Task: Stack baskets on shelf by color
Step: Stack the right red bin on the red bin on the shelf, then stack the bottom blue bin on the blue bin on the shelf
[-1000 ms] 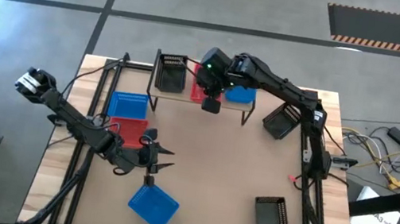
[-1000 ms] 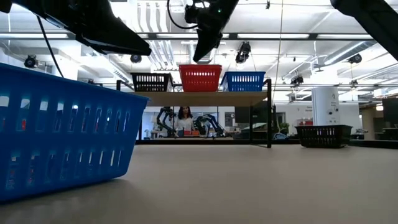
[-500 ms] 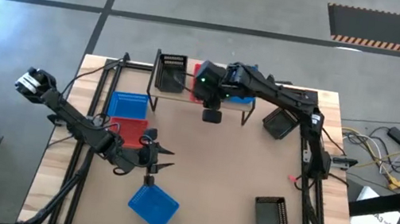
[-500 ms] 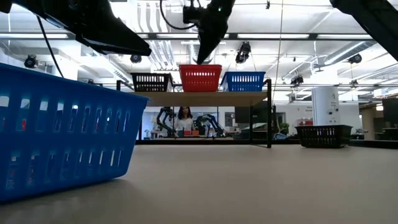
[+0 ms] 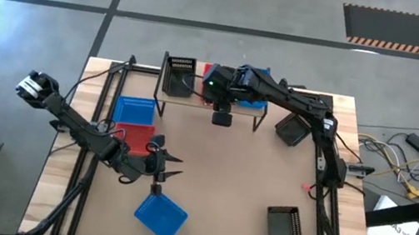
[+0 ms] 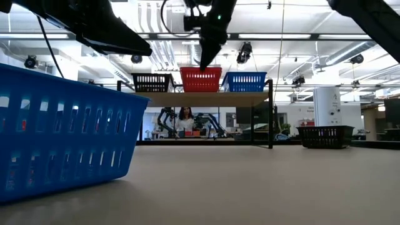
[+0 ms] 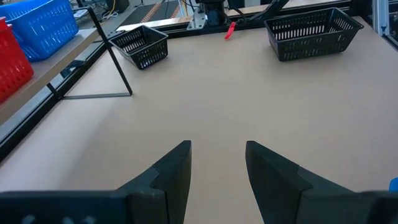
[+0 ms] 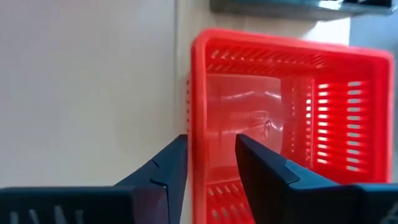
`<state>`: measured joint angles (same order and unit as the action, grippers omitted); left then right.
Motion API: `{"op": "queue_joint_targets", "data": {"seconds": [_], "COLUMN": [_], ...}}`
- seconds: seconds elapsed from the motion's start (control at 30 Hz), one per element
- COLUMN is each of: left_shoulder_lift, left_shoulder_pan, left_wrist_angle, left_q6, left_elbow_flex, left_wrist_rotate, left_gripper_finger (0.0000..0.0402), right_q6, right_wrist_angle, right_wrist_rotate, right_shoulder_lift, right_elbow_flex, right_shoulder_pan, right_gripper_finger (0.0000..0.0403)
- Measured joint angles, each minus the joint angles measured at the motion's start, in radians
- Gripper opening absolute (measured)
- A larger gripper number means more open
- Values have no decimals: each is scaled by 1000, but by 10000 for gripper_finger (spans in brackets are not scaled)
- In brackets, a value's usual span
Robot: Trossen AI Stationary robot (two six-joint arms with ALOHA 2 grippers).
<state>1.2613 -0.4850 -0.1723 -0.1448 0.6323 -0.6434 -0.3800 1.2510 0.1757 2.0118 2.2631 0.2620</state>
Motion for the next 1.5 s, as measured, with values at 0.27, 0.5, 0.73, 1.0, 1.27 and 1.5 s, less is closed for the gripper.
{"op": "queue_joint_targets", "data": {"seconds": [0.27, 0.5, 0.73, 1.0, 1.27, 1.5], "left_shoulder_lift": [0, 0, 0, -1, -3, -3], "left_shoulder_pan": [0, 0, 0, -58, -275, -458], "left_wrist_angle": [-1, 0, 0, 4, 78, 379], "left_q6": [0, 0, -5, 0, 8, -409], "left_elbow_flex": [0, 0, 0, 7, 63, 159], "left_wrist_rotate": [0, 0, 0, -2, 2, 22], "left_gripper_finger": [137, 137, 137, 137, 137, 137], "right_q6": [-22, -40, 26, 97, 208, 292], "right_wrist_angle": [-19, -31, -28, -33, -192, -653], "right_wrist_rotate": [0, 1, 9, -3, -1, -3], "right_shoulder_lift": [8, 2, -60, -132, -152, -161], "right_elbow_flex": [-2, -2, -2, -89, -385, -673], "right_shoulder_pan": [25, 25, -11, -220, -501, -707], "right_gripper_finger": [95, 93, 107, 86, 65, 59]}}
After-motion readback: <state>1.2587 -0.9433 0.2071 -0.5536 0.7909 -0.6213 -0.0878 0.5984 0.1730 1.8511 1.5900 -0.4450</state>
